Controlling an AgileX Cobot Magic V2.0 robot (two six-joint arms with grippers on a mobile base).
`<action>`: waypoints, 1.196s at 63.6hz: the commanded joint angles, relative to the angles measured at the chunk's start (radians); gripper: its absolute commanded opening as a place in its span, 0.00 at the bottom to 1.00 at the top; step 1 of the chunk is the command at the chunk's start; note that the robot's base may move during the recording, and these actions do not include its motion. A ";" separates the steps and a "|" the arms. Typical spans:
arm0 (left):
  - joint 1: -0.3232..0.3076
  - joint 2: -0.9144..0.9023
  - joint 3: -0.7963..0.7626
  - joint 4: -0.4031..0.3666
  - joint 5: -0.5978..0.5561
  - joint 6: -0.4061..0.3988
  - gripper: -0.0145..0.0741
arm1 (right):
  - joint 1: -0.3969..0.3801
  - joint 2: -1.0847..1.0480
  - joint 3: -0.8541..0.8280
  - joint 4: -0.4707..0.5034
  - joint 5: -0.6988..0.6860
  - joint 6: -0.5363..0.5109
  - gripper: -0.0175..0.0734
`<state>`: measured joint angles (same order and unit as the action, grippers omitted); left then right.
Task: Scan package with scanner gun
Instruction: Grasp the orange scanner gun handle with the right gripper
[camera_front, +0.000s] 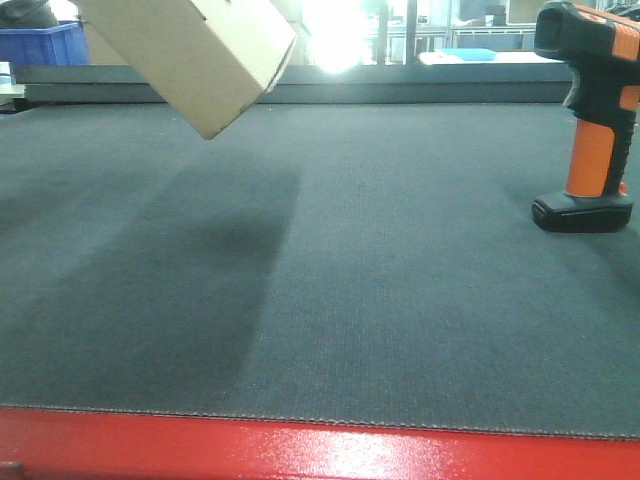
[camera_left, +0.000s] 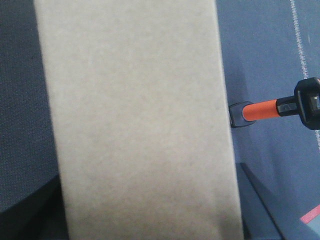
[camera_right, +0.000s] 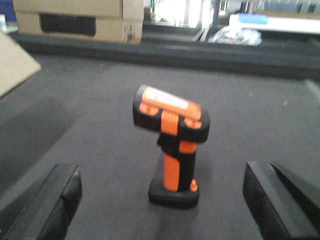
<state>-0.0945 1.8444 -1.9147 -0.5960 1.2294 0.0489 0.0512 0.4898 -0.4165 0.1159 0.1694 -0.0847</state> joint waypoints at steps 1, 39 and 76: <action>0.002 -0.014 -0.009 -0.026 -0.008 -0.008 0.04 | 0.011 0.060 0.021 0.007 -0.100 0.000 0.81; 0.002 -0.014 -0.009 -0.024 -0.008 -0.008 0.04 | 0.011 0.686 0.022 0.094 -0.647 0.000 0.81; 0.002 -0.014 -0.009 -0.024 -0.008 -0.008 0.04 | 0.013 1.019 0.022 0.131 -1.059 0.059 0.81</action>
<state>-0.0945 1.8444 -1.9147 -0.5960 1.2294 0.0489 0.0618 1.4812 -0.3967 0.2424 -0.8140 -0.0428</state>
